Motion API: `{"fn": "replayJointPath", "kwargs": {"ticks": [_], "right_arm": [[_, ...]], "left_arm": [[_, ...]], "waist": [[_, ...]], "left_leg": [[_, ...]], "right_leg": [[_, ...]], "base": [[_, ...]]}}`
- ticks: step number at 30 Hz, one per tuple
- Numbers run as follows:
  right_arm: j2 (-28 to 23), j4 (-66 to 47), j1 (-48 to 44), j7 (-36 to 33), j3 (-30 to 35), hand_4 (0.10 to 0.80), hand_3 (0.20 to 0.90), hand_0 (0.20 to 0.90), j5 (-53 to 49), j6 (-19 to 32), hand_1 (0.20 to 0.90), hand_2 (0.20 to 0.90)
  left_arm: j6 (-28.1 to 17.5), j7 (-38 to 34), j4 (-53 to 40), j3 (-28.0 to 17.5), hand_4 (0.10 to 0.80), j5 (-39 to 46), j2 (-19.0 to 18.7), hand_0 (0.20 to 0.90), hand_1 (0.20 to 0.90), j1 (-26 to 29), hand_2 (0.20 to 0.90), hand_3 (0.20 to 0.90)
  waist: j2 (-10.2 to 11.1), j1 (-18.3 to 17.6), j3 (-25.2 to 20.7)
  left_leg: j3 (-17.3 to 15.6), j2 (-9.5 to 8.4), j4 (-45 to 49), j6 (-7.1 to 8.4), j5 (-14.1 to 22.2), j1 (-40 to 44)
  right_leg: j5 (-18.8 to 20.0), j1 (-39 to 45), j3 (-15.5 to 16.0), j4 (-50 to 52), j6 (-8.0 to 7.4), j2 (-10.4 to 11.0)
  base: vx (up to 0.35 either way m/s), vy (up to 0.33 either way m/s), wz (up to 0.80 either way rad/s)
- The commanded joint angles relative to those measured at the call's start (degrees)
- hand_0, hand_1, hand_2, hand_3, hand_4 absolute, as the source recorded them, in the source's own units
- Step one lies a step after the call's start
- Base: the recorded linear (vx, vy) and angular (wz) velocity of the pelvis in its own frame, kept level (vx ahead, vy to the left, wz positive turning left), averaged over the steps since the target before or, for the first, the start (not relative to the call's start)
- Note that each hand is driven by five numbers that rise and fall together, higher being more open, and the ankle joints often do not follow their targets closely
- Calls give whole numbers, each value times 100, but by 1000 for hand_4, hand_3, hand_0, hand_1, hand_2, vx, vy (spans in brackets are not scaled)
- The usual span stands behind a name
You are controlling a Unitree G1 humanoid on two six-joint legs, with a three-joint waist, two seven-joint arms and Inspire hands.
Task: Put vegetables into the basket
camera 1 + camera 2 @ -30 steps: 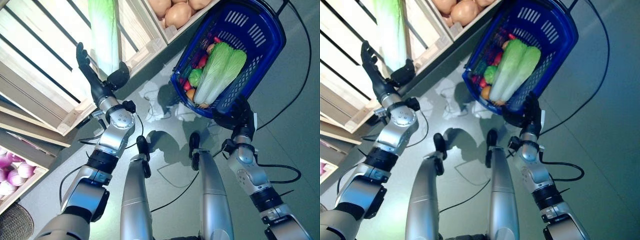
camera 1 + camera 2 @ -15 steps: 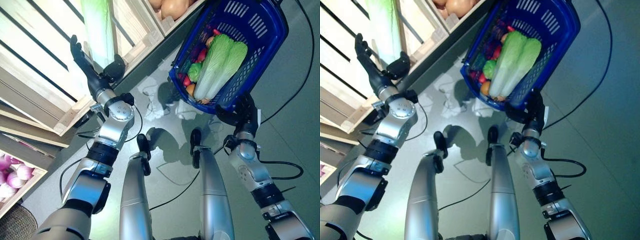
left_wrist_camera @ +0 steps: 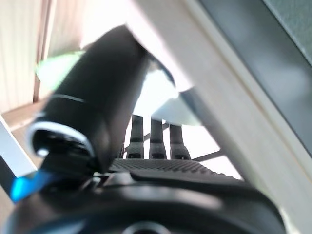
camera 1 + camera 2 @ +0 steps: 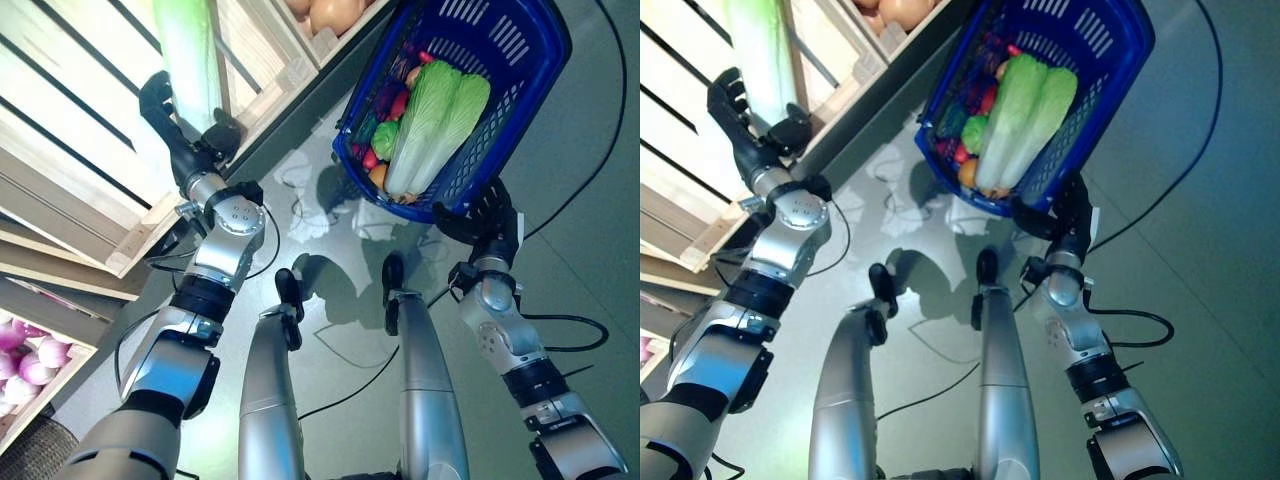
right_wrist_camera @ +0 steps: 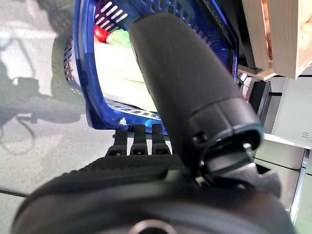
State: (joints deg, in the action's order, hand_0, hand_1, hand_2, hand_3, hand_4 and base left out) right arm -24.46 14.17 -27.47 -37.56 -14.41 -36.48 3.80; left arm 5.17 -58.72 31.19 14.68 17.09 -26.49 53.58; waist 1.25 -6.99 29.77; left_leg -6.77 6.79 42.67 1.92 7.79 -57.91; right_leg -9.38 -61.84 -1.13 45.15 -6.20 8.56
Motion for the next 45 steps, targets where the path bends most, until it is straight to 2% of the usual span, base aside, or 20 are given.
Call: {"fn": "replayJointPath", "kwargs": {"ticks": [1,2,4,6,7,9,10,13,14,17,18,19,23,30,35,41,45], "right_arm": [[-351,-555,-45,-203,253,800,900,900,31,279,900,900],[-333,-528,-2,-191,231,800,900,900,38,283,900,900],[-345,-525,-80,-195,230,800,900,900,40,297,900,900],[-333,-522,-49,-206,215,800,900,900,39,273,900,900],[-343,-522,-103,-206,233,800,900,900,37,281,900,900],[-348,-518,-58,-213,211,800,900,900,31,280,900,900],[-351,-522,-115,-223,224,800,900,900,34,285,900,900],[-300,-554,-26,-187,207,800,900,900,79,277,900,900],[-305,-570,-69,-187,225,800,900,900,84,278,900,900],[-265,-571,-23,-104,227,800,900,900,137,283,900,900],[-214,-590,65,-103,192,800,900,900,157,290,900,900],[-210,-606,35,-106,199,800,900,900,178,302,900,900],[-127,-672,98,-103,151,800,900,900,279,350,900,900],[46,-829,486,63,105,800,900,900,475,464,900,900],[140,-790,642,175,78,800,900,900,567,481,900,900],[152,-752,890,310,106,800,900,900,628,617,900,900],[62,-760,894,354,220,800,900,900,633,604,900,900]], "left_arm": [[-81,77,270,114,400,146,116,300,300,210,300,300],[-67,96,301,131,400,151,133,300,300,164,300,300],[-74,127,334,148,400,250,124,300,300,220,300,300],[-41,140,357,158,400,271,141,300,300,176,300,300],[-46,167,358,148,400,313,119,300,300,225,300,300],[-23,216,371,163,400,373,129,300,300,164,300,300],[-33,240,371,158,400,420,110,300,300,209,300,300],[-106,337,386,152,400,427,147,300,300,102,300,300],[-118,342,376,140,400,427,133,300,300,146,300,300],[-194,513,315,145,400,437,125,300,300,99,300,300],[-243,570,292,154,400,496,146,300,300,14,300,300],[-252,587,264,146,400,501,129,300,300,49,300,300],[-426,836,138,142,400,480,136,300,300,-39,300,300],[-731,1433,-313,61,400,699,67,300,300,-472,300,300],[-816,1773,-594,-59,400,733,89,300,300,-783,300,300],[-816,2190,-1048,-147,400,386,34,300,300,-1233,300,300],[-780,2309,-1242,-231,400,185,-22,300,300,-1360,300,300]], "waist": [[-57,-128,3],[-60,-125,3],[-62,-123,3],[-63,-119,3],[-63,-119,3],[-67,-113,3],[-69,-111,3],[-62,-115,3],[-59,-117,3],[-58,-112,3],[-50,-117,3],[-46,-119,3],[-29,-103,3],[0,-69,3],[-5,0,3],[-30,125,3],[-32,191,3]], "left_leg": [[10,-133,-149,-94,1,-166],[56,-141,-114,-53,145,-34],[18,-132,-176,-87,-13,-163],[62,-143,-157,-52,132,-16],[17,-134,-203,-93,-19,-142],[63,-141,-154,-51,135,2],[19,-136,-202,-97,-6,-108],[58,-136,-187,-58,137,76],[15,-130,-230,-98,-7,-46],[-17,-115,-335,-86,-39,120],[11,-112,-364,-31,75,350],[-37,-104,-425,-69,-80,255],[-42,-121,-637,-59,-176,483],[-101,-170,-1112,-15,-358,1206],[-144,-219,-1822,35,-615,1960],[-153,-313,-2439,59,-785,2693],[-149,-354,-2583,47,-823,2833]], "right_leg": [[304,197,216,-293,252,-164],[175,329,201,-254,212,-175],[302,194,217,-298,248,-160],[168,342,206,-273,206,-170],[301,216,226,-325,246,-157],[164,366,211,-283,212,-170],[292,246,234,-327,250,-155],[152,420,227,-285,211,-169],[280,293,243,-328,249,-158],[275,455,269,-409,244,-159],[162,690,259,-445,201,-171],[296,595,280,-512,239,-162],[326,821,332,-684,250,-176],[382,1603,443,-1148,260,-197],[518,2425,535,-1847,233,-207],[624,3224,668,-2471,215,-176],[630,3416,762,-2619,220,-164]], "base": [[32,3,-1],[0,0,0],[0,0,0],[0,0,0],[0,0,0],[0,0,0],[-46,16,-1],[30,6,0],[-45,23,0],[13,9,-1],[0,0,0],[0,0,0],[-20,-2,0],[-5,2,2],[0,15,4],[-3,8,5],[-19,7,-2]]}}
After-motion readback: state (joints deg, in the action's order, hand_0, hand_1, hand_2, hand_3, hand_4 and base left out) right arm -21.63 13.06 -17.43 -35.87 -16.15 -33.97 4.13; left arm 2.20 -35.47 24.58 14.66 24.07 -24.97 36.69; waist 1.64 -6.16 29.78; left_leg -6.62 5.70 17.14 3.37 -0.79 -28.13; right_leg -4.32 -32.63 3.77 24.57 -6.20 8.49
